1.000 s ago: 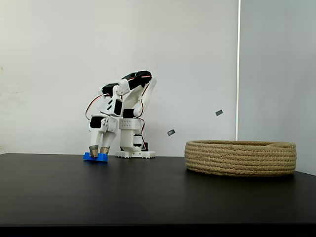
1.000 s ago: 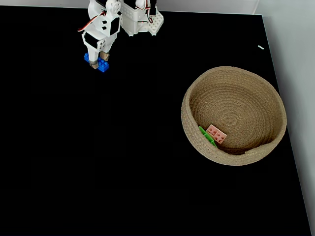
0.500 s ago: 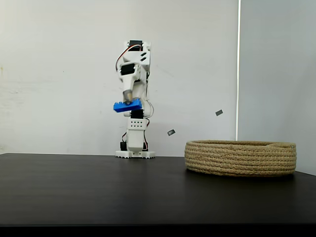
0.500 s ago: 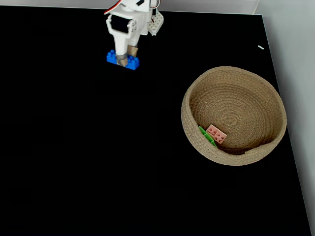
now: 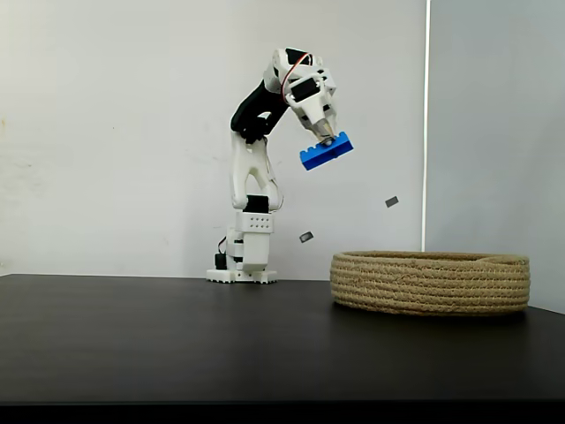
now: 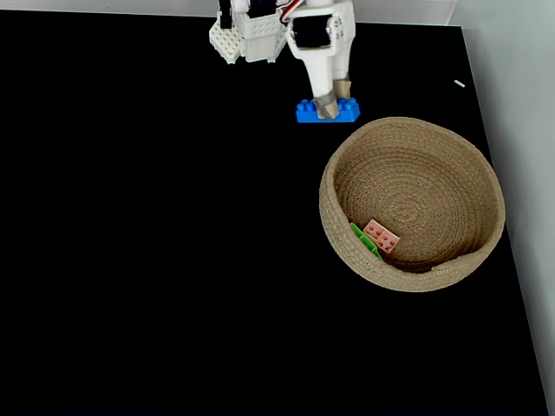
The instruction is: Place the lego blocks in the tray
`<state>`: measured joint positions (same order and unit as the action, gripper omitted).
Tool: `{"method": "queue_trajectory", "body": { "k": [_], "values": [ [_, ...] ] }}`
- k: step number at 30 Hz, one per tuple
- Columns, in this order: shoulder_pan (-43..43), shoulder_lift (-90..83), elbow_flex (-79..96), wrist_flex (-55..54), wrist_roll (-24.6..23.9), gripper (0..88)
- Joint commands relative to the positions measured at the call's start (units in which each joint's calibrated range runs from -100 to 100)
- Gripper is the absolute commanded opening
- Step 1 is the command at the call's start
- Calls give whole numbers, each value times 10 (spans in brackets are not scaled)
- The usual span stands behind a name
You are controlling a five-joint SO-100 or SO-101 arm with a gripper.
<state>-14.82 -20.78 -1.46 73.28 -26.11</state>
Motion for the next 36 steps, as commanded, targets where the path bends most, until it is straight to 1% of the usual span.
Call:
{"method": "queue_trajectory", "body": {
  "k": [1, 3, 5, 7, 10, 12, 15, 20, 28, 30, 31, 32, 33, 34, 35, 36],
  "values": [
    [-41, 38, -54, -36, -2, 3],
    [-50, 69, -65, -41, -3, 8],
    [-58, 100, -83, -43, -3, 37],
    [-62, 122, -93, -43, -5, 95],
    [-64, 126, -88, -47, -9, 146],
    [-64, 123, -86, -46, -13, 222],
    [-62, 118, -87, -47, -12, 297],
    [-52, 110, -98, -47, 2, 342],
    [-14, 76, -84, -34, 10, 354],
    [5, 53, -62, -27, 14, 340],
    [20, 32, -39, -27, 19, 312],
    [39, 6, -10, -30, 29, 265],
    [62, -27, 28, -40, 50, 176],
    [86, -61, 72, -58, 71, 55],
    [109, -98, 116, -73, 79, 2],
    [131, -137, 170, -94, 89, 2]
  ]
}}
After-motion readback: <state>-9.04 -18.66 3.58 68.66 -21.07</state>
